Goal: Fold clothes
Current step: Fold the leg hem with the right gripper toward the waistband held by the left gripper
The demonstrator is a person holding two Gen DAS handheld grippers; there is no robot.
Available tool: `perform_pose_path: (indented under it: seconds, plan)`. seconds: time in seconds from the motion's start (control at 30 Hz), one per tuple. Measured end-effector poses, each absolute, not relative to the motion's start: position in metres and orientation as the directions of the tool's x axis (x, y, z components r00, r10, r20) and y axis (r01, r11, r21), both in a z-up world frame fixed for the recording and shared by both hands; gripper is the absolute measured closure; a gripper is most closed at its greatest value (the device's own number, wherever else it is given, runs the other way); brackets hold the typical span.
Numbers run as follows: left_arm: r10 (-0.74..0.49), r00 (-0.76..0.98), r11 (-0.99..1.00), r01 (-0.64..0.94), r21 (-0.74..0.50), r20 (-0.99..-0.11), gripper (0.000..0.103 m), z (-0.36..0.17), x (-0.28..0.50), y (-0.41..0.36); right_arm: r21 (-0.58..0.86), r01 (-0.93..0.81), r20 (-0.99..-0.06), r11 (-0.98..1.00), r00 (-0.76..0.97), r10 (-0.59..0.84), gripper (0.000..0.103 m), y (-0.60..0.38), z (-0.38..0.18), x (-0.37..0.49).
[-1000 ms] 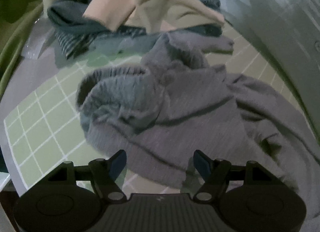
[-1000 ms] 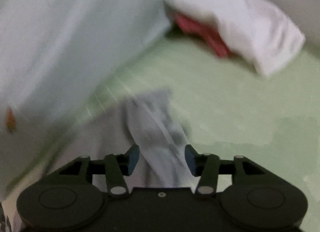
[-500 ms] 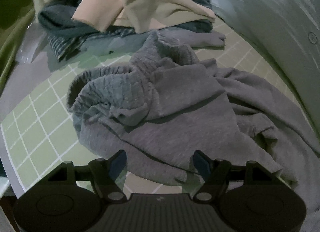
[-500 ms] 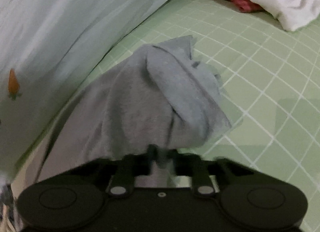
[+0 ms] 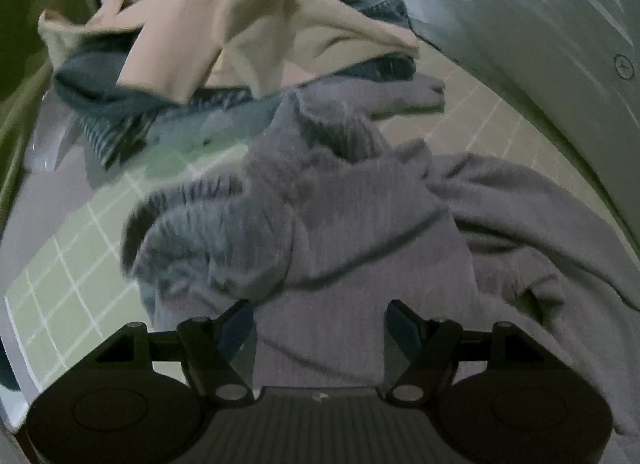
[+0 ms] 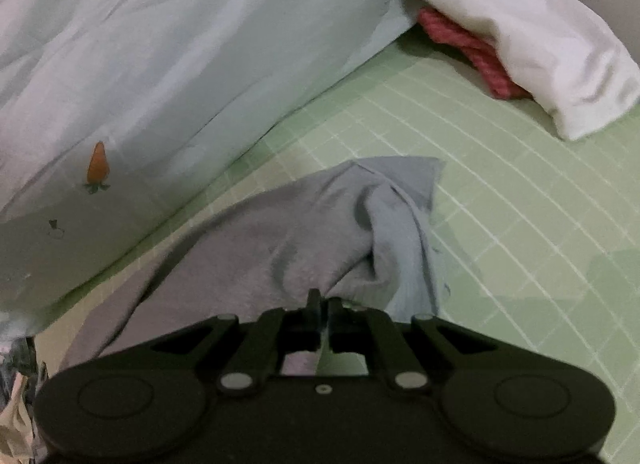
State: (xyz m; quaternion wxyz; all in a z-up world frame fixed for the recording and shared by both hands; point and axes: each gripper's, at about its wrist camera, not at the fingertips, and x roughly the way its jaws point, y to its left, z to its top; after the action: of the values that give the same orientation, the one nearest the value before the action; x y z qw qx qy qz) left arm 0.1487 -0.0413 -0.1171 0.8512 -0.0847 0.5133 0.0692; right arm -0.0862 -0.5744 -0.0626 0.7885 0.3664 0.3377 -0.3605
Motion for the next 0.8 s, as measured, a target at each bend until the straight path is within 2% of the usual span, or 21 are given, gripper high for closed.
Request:
perform_pose_path:
  seconds: [0.07,0.13,0.3,0.4,0.43,0.47,0.5,0.53,0.57,0.6,0.63,0.8]
  plan:
    - [0.037,0.472,0.973,-0.216,-0.075,-0.881,0.028,-0.117,0.156,-0.041,0.292,0.822,-0.818,0.489,0.479,-0.317,0.092,-0.580,-0.063,-0.071]
    - [0.039,0.469,0.970,-0.230,-0.079,-0.882,0.028,-0.119,0.162,-0.040,0.272,0.826,-0.835,0.494,0.458,-0.305,0.081,-0.584,-0.068,-0.061]
    - [0.024,0.461,0.971,-0.221,-0.089,-0.887,0.028,-0.124,0.166,-0.043,0.329,0.845,-0.862,0.423,0.451,-0.231,0.067,-0.586,-0.090,-0.058]
    - [0.013,0.455,0.972,-0.213,-0.095,-0.890,0.031,-0.127,0.168,-0.046,0.370,0.850,-0.859,0.376,0.467,-0.211,0.068,-0.583,-0.100,-0.064]
    - [0.010,0.453,0.973,-0.210,-0.096,-0.891,0.039,-0.128,0.169,-0.047,0.379,0.849,-0.853,0.368,0.475,-0.217,0.072,-0.582,-0.102,-0.067]
    - [0.006,0.452,0.973,-0.208,-0.098,-0.892,0.055,-0.129,0.169,-0.047,0.383,0.847,-0.849,0.369,0.480,-0.221,0.075,-0.580,-0.103,-0.068]
    - [0.001,0.448,0.973,-0.208,-0.103,-0.894,0.064,-0.130,0.170,-0.047,0.386,0.845,-0.845,0.370,0.485,-0.224,0.085,-0.579,-0.105,-0.070]
    - [-0.005,0.444,0.971,-0.212,-0.110,-0.896,0.084,-0.131,0.170,-0.045,0.389,0.843,-0.842,0.372,0.489,-0.229,0.096,-0.577,-0.106,-0.071]
    - [-0.011,0.439,0.970,-0.215,-0.117,-0.898,0.095,-0.131,0.170,-0.044,0.385,0.843,-0.839,0.376,0.489,-0.238,0.099,-0.576,-0.105,-0.073]
    - [-0.015,0.444,0.968,-0.219,-0.125,-0.896,0.095,-0.131,0.169,-0.042,0.379,0.844,-0.837,0.380,0.488,-0.249,0.099,-0.573,-0.103,-0.075]
    - [-0.017,0.456,0.965,-0.224,-0.133,-0.890,0.101,-0.129,0.167,-0.039,0.372,0.845,-0.833,0.384,0.487,-0.262,0.099,-0.571,-0.100,-0.079]
    - [0.002,0.514,0.962,-0.234,-0.138,-0.858,0.103,-0.120,0.154,-0.027,0.381,0.840,-0.813,0.387,0.504,-0.293,0.100,-0.559,-0.079,-0.110]
